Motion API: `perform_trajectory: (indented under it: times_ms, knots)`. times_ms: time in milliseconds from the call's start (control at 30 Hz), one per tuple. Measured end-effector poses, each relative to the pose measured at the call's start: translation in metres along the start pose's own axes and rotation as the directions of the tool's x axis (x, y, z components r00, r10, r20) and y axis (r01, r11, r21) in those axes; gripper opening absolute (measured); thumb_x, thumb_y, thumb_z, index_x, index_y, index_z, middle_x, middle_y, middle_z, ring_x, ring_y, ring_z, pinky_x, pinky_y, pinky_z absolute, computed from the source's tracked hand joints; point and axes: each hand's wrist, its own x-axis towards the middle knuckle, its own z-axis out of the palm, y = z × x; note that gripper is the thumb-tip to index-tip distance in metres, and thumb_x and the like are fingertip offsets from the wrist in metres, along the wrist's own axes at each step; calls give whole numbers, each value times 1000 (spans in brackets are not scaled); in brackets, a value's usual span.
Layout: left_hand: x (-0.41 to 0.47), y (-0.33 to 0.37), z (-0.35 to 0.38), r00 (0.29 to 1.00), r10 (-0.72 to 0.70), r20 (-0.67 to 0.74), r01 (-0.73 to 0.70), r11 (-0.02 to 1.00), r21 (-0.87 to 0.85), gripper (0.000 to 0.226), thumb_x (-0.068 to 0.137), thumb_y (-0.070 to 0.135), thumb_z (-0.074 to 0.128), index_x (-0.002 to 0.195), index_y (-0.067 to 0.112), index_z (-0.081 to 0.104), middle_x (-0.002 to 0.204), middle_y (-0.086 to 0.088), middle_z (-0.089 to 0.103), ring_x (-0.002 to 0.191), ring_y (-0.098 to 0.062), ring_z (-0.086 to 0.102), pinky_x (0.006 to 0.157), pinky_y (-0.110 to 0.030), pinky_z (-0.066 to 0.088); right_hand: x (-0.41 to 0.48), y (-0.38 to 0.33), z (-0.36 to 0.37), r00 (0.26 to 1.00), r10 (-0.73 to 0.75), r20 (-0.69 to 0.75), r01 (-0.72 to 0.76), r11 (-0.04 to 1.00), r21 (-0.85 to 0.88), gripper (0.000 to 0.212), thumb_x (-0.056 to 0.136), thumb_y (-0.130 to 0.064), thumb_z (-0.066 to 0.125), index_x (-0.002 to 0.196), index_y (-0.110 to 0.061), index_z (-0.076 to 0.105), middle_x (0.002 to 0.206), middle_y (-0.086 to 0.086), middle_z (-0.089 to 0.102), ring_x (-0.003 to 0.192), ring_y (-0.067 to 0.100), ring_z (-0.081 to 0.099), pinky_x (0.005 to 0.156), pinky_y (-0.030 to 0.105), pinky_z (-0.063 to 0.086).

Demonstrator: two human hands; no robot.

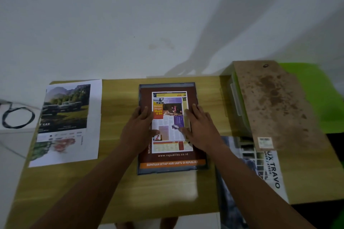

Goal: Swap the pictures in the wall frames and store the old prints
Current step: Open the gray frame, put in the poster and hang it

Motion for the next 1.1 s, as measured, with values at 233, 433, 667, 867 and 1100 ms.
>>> perform_trajectory:
  times_ms: [233, 433, 667, 867, 1100]
  knots:
    - [6, -7, 12, 999, 14, -40, -10, 996, 87, 76, 91, 60, 48, 152, 23, 22, 162, -6, 14, 149, -29, 3, 119, -50, 18, 3, 1, 5, 999, 33, -27, -32, 999, 29, 69, 100, -53, 42, 156, -21, 18, 166, 7, 5, 153, 24, -3, 122, 47, 8]
    - [9, -12, 14, 998, 32, -45, -24, 986, 164, 87, 86, 69, 45, 154, 25, 12, 163, -6, 4, 149, -30, -2, 118, -50, 9, 11, 1, 1, 999, 22, -44, -21, 999, 25, 67, 101, -50, 42, 156, -20, 18, 166, 8, 8, 153, 25, -1, 123, 47, 11]
    - [5, -18, 18, 996, 59, -59, -48, 983, 179, 85, 88, 66, 46, 153, 22, 15, 162, -9, 11, 149, -31, 4, 119, -51, 15, 7, -4, 5, 999, 50, -23, -48, 997, 57, 65, 102, -47, 41, 156, -19, 18, 165, 8, 9, 153, 24, -2, 123, 48, 12]
    - [6, -18, 9, 988, 118, -104, -100, 981, 165, 82, 85, 60, 57, 149, 15, 32, 157, -15, 27, 145, -35, 21, 115, -53, 26, 5, -6, 0, 996, 88, 5, -88, 995, 41, 71, 101, -51, 42, 157, -20, 13, 166, 7, 4, 153, 23, -4, 123, 46, 8]
    - [5, -9, -8, 971, 149, -186, -139, 988, 66, 74, 89, 61, 51, 141, 10, 46, 144, -15, 47, 134, -36, 41, 106, -49, 38, -2, -19, -29, 995, 78, -66, -73, 994, 81, 64, 100, -38, 49, 154, -16, 23, 162, 8, 22, 150, 25, 18, 120, 45, 26]
